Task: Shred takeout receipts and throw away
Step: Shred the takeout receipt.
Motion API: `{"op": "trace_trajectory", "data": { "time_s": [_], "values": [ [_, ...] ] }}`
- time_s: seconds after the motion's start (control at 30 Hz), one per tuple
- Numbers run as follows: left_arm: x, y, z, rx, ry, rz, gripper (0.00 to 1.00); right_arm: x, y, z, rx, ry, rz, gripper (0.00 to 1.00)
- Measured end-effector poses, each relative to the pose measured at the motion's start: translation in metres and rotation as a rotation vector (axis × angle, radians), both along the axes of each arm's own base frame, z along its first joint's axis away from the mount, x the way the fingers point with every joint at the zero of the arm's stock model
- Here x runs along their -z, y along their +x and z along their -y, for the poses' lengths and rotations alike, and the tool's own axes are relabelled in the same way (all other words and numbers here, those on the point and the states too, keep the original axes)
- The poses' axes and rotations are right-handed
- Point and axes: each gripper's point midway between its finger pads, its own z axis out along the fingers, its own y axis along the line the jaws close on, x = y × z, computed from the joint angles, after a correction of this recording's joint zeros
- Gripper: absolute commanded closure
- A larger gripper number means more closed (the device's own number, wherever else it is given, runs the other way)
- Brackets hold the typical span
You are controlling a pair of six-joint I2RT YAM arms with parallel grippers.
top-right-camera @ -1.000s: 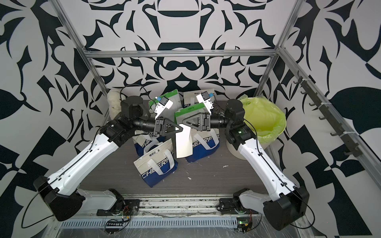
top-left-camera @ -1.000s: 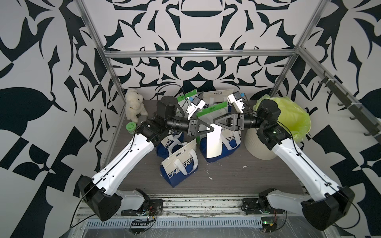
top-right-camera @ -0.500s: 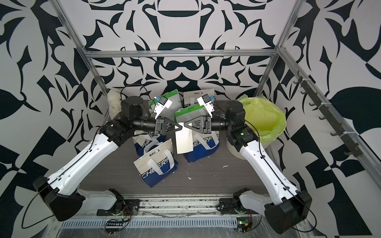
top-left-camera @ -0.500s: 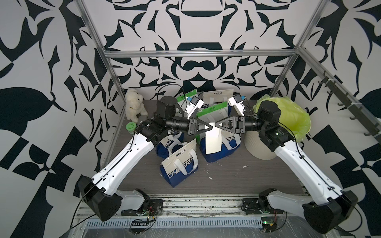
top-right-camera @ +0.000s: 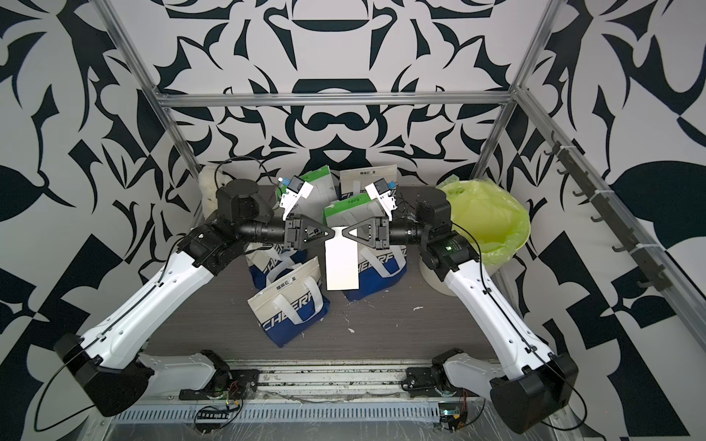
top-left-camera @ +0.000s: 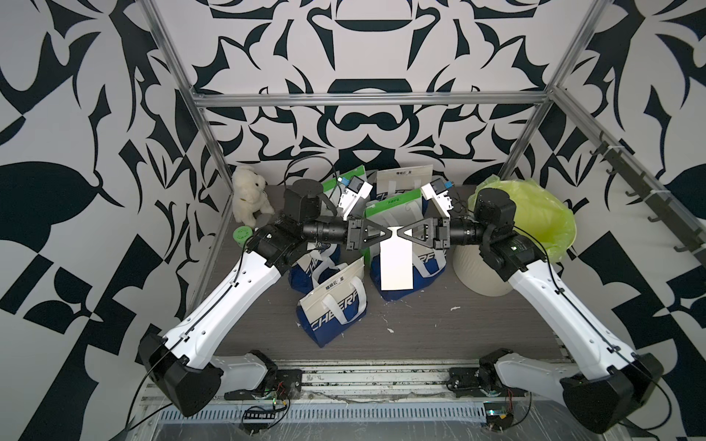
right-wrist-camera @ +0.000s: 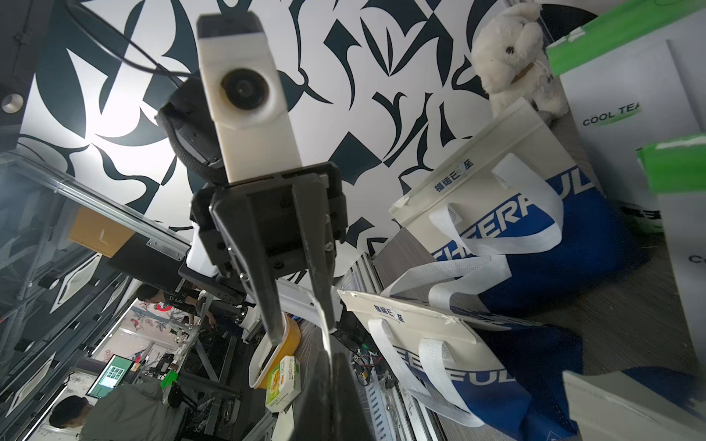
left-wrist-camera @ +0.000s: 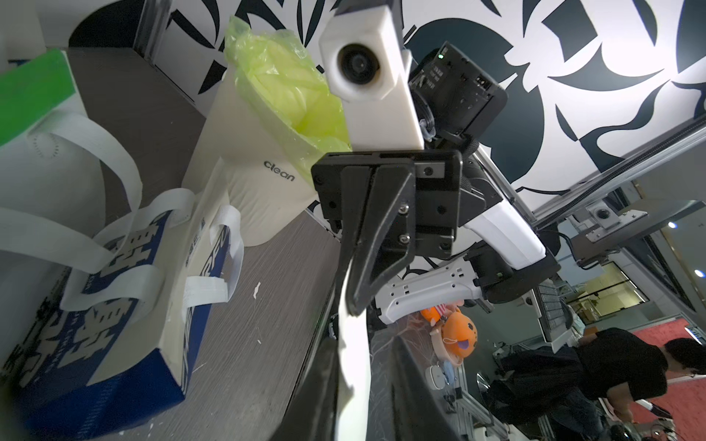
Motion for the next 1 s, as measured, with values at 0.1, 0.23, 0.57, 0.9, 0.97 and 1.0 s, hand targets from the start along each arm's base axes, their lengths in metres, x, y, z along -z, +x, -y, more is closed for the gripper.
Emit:
{"op": "trace_trajectory", "data": {
  "time_s": [0.1,0.23,0.57,0.9,0.97,1.0],
  "values": [
    [-0.009,-0.003,-0.002,-0.005,-0.029,0.021,0.73,0.001,0.001,0.0,0.008,-0.005,-0.002,1.0],
    [-0.013,-0.001,-0.001,-0.008,-0.043,0.017,0.71,0.003,0.002,0.0,0.015,-0.009,-0.002,1.0],
    [-0.009,0.004,0.001,-0.026,-0.037,-0.007,0.56,0.002,0.003,0.001,0.022,-0.01,0.004,1.0],
    [-0.001,0.013,0.006,-0.039,-0.025,-0.045,0.62,-0.005,-0.002,0.002,0.022,-0.001,0.026,1.0],
    [0.005,0.016,0.008,-0.042,-0.015,-0.06,0.61,-0.005,-0.003,0.002,0.019,-0.001,0.025,1.0],
    [0.008,0.018,0.009,-0.043,-0.011,-0.067,0.61,-0.005,-0.003,0.001,0.018,-0.001,0.026,1.0]
  ]
}}
